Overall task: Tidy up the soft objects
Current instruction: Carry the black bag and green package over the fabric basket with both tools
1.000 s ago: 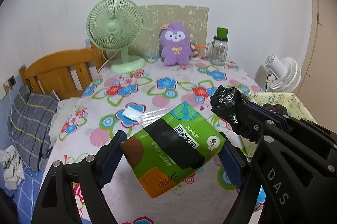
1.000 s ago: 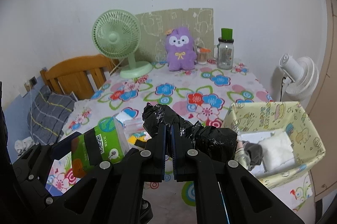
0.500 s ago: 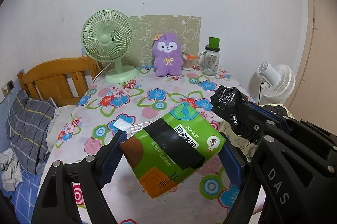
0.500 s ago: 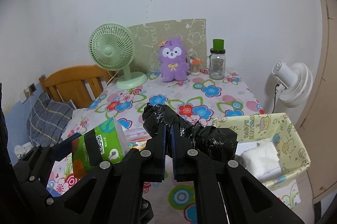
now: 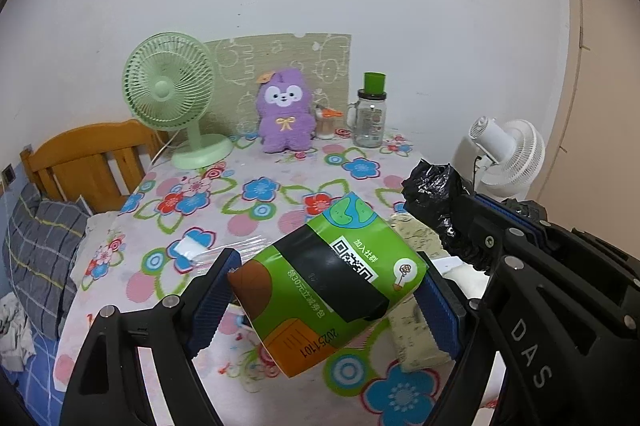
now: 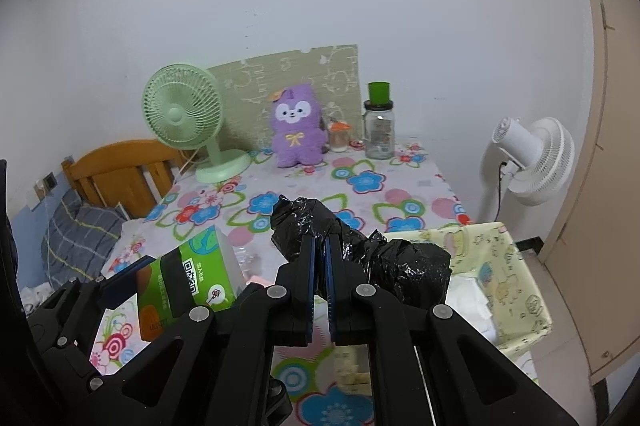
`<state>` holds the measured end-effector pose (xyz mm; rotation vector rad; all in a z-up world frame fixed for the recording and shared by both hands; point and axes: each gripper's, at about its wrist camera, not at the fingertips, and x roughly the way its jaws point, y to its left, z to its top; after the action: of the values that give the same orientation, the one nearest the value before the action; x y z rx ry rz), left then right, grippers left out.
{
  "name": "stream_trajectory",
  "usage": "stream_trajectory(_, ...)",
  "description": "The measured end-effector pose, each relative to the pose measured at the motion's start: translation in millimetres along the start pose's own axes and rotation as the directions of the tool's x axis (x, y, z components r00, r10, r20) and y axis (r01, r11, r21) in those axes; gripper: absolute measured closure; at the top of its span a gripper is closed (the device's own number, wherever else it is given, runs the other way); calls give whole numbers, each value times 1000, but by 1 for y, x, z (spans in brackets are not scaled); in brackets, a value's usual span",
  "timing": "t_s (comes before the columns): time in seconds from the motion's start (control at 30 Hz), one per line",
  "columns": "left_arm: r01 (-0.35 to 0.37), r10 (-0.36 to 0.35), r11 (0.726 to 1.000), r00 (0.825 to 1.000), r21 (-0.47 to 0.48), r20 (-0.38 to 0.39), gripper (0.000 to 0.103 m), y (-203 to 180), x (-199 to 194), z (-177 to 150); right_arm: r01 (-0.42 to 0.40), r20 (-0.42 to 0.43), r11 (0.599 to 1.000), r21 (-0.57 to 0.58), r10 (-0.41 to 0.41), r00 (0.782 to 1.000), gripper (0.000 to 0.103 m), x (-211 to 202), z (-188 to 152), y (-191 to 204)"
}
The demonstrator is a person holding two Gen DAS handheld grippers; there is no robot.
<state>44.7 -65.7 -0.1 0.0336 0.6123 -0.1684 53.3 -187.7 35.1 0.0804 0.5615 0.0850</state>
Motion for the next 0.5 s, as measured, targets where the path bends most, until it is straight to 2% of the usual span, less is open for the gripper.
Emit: stream_trajectory(0.5,48,-47,997,999,53,-17,17,-59,22,8,57,4,998,38,-57,998,95,1,2,-62)
